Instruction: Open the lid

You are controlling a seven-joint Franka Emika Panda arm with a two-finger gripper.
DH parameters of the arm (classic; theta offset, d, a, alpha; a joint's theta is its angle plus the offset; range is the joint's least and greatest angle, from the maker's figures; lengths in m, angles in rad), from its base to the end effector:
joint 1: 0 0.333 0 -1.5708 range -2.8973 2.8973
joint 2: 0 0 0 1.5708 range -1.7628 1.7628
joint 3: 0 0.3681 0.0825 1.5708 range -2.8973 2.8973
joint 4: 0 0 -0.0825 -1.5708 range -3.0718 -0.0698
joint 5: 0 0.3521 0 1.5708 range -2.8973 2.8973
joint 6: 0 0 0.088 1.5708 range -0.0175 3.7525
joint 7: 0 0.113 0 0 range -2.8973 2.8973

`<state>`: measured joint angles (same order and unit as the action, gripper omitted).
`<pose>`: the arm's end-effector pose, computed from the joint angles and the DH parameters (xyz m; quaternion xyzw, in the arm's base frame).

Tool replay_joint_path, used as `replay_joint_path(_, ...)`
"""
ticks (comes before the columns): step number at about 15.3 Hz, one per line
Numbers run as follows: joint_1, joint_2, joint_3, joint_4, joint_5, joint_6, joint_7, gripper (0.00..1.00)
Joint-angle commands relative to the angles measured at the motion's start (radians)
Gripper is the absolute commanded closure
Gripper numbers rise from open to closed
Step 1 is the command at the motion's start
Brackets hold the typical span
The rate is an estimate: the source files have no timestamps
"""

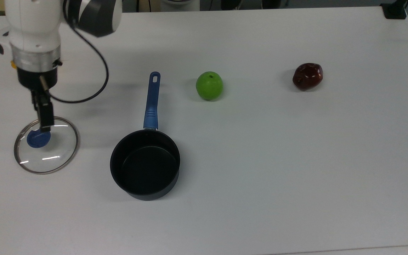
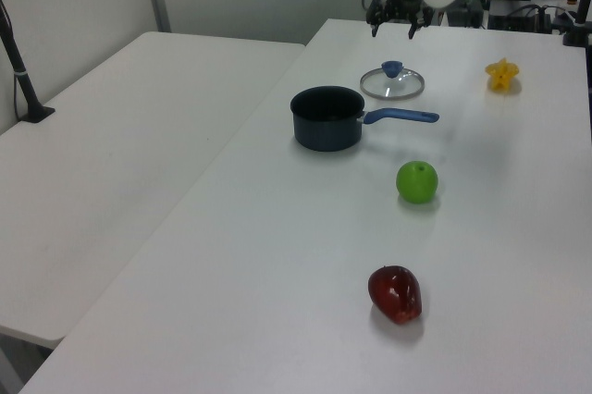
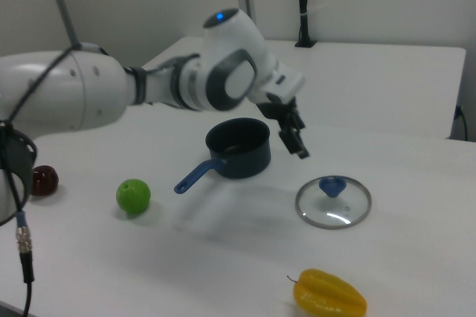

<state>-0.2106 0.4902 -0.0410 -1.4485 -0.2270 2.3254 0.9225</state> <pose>0.7061 -0.1797 0.4986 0.8465 -0.4858 0.2146 0.0362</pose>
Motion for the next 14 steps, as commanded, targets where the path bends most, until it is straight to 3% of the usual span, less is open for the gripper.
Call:
replay_joint_path(1, 0.007, -0.12, 0.1, -0.015, 0.04, -0.267, -0.117, 0.0)
replay_joint_path(3, 0.005, -0.153, 0.159, 0.028, 0.076, -0.435, -0.197, 0.0)
replay_joint_path(7, 0.022, -0.28, 0.213, 0.025, 0.196, -0.647, -0.41, 0.0)
replay_joint_path(10, 0.071, -0.326, 0.216, 0.014, 0.209, -0.747, -0.502, 0.0)
replay_joint_path(14, 0.125, -0.401, 0.214, -0.108, 0.209, -0.729, -0.614, 0.0)
